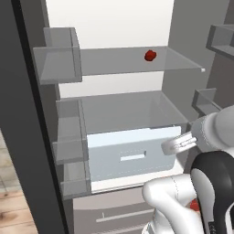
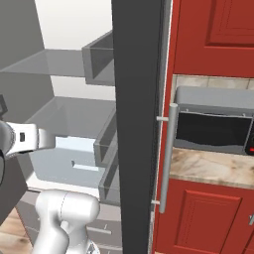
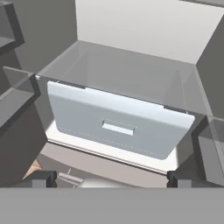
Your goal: Gather the bell pepper and cucumber from the fridge and place them on a tray on the dining counter. Then gather the chicken drumstick and steak from the fridge and place them on the other tray.
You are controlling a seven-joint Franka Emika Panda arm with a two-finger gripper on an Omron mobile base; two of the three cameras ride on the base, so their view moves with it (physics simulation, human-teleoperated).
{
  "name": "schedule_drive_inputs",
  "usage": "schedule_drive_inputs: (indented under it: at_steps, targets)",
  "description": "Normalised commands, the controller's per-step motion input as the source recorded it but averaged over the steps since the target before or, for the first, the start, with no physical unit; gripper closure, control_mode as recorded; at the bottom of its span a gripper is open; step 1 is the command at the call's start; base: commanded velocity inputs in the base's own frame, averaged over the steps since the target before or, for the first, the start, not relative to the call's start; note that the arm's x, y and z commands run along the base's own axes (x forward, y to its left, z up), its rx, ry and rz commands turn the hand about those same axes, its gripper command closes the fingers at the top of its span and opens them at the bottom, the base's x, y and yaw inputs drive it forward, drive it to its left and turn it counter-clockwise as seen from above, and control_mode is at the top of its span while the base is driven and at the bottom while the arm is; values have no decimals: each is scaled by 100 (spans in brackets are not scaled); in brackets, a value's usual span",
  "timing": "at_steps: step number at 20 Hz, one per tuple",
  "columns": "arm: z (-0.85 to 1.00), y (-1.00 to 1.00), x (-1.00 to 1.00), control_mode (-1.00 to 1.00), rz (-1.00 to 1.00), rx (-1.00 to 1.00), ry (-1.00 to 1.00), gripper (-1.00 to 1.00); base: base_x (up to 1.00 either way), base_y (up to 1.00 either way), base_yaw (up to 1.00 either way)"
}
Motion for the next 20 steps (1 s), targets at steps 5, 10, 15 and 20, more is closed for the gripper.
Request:
schedule_drive_inputs:
  at_steps: [5,10,15,20]
  targets:
    - [35,0,46,-100,0,0,-2,-100,0,0,0]
    - [91,0,32,-100,-4,-1,-12,-100,0,0,0]
    - [59,0,29,-100,-20,0,-10,-100,0,0,0]
    - [46,0,44,-100,-18,0,-5,-100,0,0,0]
